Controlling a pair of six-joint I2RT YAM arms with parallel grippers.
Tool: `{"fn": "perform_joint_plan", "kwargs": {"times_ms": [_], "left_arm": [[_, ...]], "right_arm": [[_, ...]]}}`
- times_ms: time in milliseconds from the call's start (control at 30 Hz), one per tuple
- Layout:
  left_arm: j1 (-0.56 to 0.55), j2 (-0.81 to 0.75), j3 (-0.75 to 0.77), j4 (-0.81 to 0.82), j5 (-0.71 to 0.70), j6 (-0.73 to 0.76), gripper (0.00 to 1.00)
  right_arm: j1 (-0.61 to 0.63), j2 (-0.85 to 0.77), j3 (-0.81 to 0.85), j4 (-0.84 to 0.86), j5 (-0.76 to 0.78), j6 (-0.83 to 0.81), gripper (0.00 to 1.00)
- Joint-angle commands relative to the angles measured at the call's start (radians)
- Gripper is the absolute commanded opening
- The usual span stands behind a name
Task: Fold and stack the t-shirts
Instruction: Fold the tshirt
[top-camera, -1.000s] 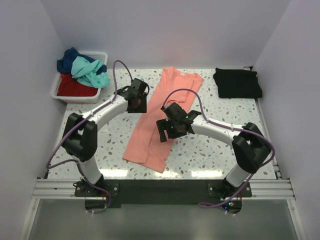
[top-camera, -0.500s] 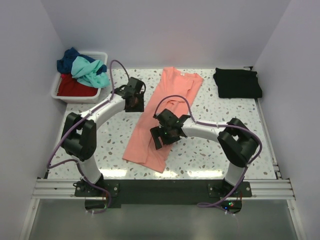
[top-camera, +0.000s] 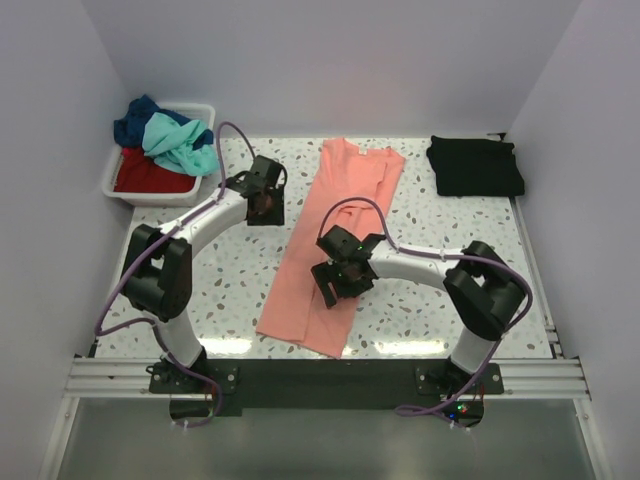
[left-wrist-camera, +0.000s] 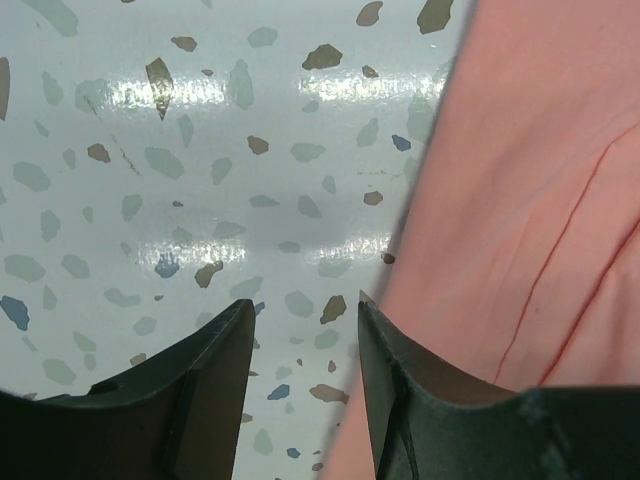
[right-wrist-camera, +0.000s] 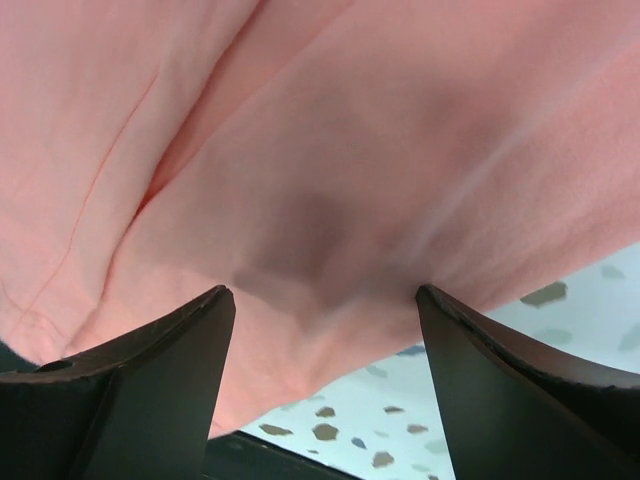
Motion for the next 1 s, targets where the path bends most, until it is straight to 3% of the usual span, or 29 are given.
{"fn": "perform_joint_plan", "kwargs": {"times_ms": [0, 400, 533, 700, 967], "left_arm": [[0.010, 0.002, -0.005, 0.043, 0.024, 0.022, 0.50], [0.009, 0.057, 0.070, 0.115, 0.160, 0.080, 0.51], [0.004, 0.143, 0.189, 0.176, 0.253, 0.082, 0.51], [0.001, 0.264, 0.301, 0.254, 0.282, 0.042, 0.52], [-0.069, 0.474, 0.596, 0.288, 0.294, 0.059, 0.54]], "right_arm": [[0.005, -0.035, -0.027, -0.156, 0.109, 0.037, 0.78], [-0.035, -0.126, -0.097, -0.202, 0.191, 0.155, 0.78], [-0.033, -0.157, -0.088, -0.155, 0.161, 0.153, 0.77], [-0.036, -0.218, -0.030, -0.200, 0.265, 0.185, 0.78], [-0.176, -0.289, 0.015, -0.254, 0.324, 0.271, 0.77]]}}
